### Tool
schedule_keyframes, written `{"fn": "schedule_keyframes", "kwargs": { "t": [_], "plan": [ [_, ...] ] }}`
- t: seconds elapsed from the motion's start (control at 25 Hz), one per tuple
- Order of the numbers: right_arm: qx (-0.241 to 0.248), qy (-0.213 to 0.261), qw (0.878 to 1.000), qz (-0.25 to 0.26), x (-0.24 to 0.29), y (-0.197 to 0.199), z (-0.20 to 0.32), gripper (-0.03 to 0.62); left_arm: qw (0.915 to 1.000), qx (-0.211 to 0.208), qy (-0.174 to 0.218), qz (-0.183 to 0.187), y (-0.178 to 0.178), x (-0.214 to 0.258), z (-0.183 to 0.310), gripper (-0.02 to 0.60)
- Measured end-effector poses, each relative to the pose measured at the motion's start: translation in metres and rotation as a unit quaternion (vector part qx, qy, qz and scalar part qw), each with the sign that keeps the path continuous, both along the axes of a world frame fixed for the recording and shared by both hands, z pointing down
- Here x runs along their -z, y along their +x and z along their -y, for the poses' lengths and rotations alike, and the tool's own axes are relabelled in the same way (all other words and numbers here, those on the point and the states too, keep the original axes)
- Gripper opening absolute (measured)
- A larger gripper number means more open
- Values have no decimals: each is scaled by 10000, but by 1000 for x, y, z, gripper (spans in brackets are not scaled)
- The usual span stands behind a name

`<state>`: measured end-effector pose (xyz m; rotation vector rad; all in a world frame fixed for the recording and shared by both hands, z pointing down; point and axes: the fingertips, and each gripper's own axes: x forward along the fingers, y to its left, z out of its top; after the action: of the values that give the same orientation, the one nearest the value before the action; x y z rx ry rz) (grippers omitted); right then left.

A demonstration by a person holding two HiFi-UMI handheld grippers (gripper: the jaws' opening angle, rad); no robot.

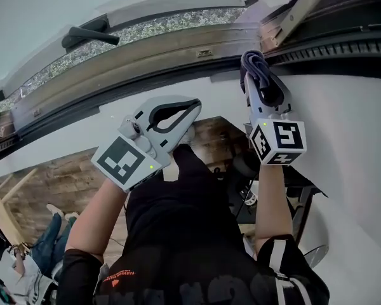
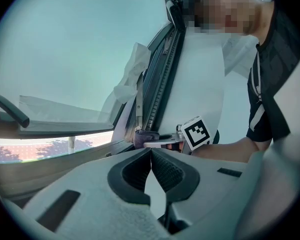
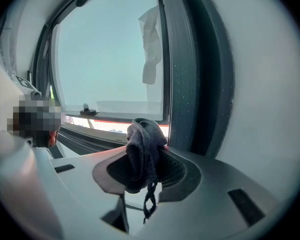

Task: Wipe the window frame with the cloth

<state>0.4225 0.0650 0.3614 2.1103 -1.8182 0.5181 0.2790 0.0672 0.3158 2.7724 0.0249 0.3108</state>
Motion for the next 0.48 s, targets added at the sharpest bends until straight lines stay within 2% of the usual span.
{"fn": "schedule_keyframes", "kwargs": {
  "t": [0.24, 0.48],
  "plan": [
    [56, 17, 9999, 140, -1, -3, 2, 114, 9999, 81, -75, 3, -5, -5, -1, 20],
    [88, -2, 9997, 217, -1, -11, 4, 114, 9998, 80, 123, -129, -9, -7, 5, 20]
  ]
}}
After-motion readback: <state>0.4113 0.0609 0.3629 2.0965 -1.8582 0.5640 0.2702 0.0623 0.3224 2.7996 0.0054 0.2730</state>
